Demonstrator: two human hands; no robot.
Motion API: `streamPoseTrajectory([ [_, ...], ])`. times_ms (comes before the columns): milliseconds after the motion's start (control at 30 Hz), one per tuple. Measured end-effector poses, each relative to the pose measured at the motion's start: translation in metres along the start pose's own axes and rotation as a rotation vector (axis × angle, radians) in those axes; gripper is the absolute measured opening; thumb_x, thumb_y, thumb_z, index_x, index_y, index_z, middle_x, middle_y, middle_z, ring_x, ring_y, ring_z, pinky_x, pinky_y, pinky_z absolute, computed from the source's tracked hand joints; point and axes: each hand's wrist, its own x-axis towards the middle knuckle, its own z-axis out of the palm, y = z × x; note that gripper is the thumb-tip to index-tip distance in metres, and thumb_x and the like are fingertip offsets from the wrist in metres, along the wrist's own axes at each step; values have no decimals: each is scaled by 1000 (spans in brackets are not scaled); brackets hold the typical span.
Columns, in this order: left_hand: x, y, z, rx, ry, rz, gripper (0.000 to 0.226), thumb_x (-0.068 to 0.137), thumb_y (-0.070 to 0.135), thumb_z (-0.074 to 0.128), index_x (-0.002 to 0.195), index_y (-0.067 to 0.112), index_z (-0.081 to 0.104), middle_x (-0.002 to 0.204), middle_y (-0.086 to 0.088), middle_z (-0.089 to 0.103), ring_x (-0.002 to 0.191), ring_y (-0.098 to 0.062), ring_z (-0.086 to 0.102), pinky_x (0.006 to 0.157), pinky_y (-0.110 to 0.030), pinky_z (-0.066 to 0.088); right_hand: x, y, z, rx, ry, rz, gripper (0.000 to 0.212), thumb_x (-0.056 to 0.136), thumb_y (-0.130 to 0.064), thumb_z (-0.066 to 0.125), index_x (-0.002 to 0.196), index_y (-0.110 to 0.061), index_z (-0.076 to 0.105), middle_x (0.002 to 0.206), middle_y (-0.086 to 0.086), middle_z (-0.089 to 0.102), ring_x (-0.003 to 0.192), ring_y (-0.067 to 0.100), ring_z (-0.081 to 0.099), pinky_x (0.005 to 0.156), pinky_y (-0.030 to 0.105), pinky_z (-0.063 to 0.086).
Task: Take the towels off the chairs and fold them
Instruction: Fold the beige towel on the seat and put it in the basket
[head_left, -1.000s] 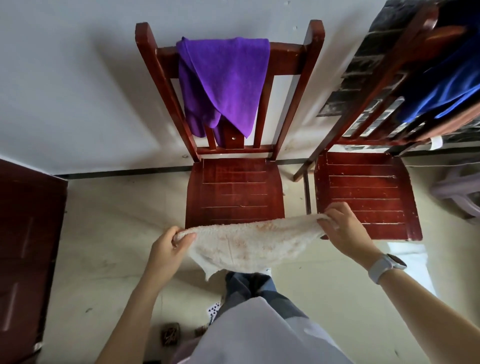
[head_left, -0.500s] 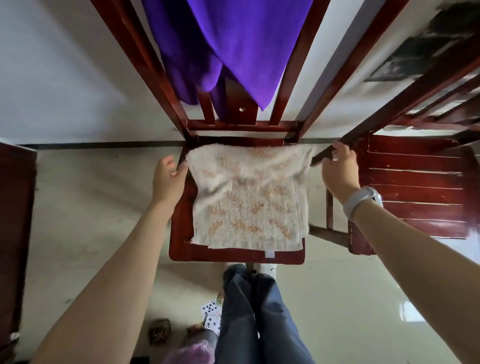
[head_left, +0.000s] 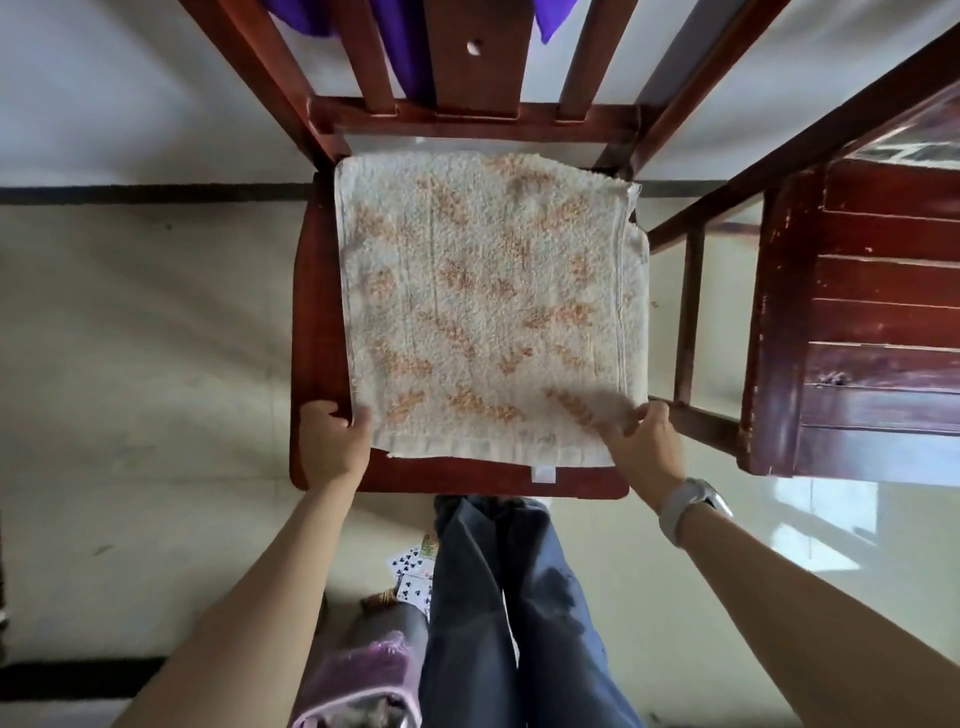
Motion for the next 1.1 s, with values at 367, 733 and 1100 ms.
streamPoseTrajectory([
  [367,-10,5,0,2,2,40,29,89,20,51,107,-1,60,106,-17,63,100,-33,57,82,-34,41,-5,-9,7,-102,7,-36,24,84,-22,54,102,-6,54,110,15,51,105,36,48,88,42,42],
  [733,-57,26,-18,-722,-243,-185,6,89,13,56,88,11,62,104,-11,64,94,-18,58,83,-26,45,14,2,-62,558,189,-167,34,87,-12,57,120,-10,52,80,7,58,79,11,55,70,26,48],
  [1100,-50,25,32,-182,-26,-123,20,88,20,53,92,3,65,96,-12,64,94,-30,58,84,-35,44,76,19,-21,612,-250,153,7,84,-19,50,80,-15,55,72,-1,49,69,13,43,70,28,37],
])
